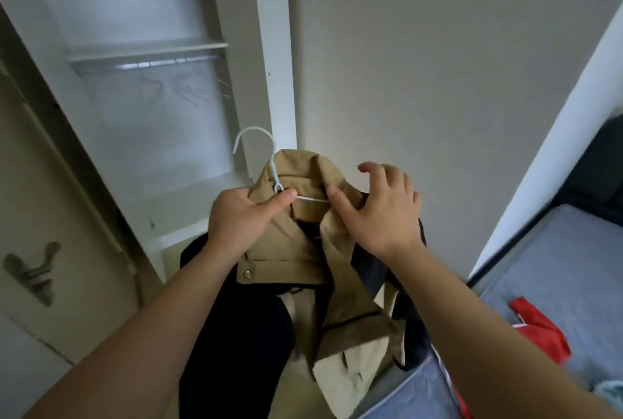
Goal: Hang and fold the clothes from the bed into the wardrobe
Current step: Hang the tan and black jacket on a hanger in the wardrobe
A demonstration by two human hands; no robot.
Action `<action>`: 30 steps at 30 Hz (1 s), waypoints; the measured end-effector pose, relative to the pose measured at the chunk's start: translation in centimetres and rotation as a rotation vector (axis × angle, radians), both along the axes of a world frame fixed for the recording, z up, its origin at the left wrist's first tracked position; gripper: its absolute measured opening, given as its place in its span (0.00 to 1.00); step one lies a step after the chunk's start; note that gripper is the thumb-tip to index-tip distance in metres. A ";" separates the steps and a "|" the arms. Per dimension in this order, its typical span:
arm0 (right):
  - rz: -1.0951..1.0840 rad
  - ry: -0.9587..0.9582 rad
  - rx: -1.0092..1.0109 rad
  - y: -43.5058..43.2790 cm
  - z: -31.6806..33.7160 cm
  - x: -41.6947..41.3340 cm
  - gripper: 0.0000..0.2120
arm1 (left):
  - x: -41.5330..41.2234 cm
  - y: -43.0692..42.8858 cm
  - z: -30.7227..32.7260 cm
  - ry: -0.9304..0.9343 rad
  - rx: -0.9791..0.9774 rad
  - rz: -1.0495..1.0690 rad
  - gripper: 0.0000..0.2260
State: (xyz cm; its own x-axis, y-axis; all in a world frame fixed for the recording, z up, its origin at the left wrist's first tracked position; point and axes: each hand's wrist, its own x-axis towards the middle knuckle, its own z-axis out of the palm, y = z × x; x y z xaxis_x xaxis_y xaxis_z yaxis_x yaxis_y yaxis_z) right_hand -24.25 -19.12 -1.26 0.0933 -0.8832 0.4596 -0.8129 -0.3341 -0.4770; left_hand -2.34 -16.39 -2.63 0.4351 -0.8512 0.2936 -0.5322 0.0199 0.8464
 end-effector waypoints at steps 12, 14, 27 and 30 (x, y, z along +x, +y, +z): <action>0.355 0.222 0.149 -13.3 -1.1 9.7 0.17 | 10.6 -11.7 0.5 -0.093 0.058 0.007 0.26; 0.403 0.228 0.129 -16.0 -1.5 12.0 0.17 | 12.7 -13.7 0.4 -0.119 0.051 0.027 0.27; 0.700 0.230 0.215 -30.3 -2.7 29.5 0.10 | 26.8 -25.2 -0.9 -0.175 0.068 0.134 0.08; 0.683 0.207 0.227 -33.6 -4.1 35.0 0.09 | 31.4 -28.5 -2.6 -0.180 0.129 0.174 0.12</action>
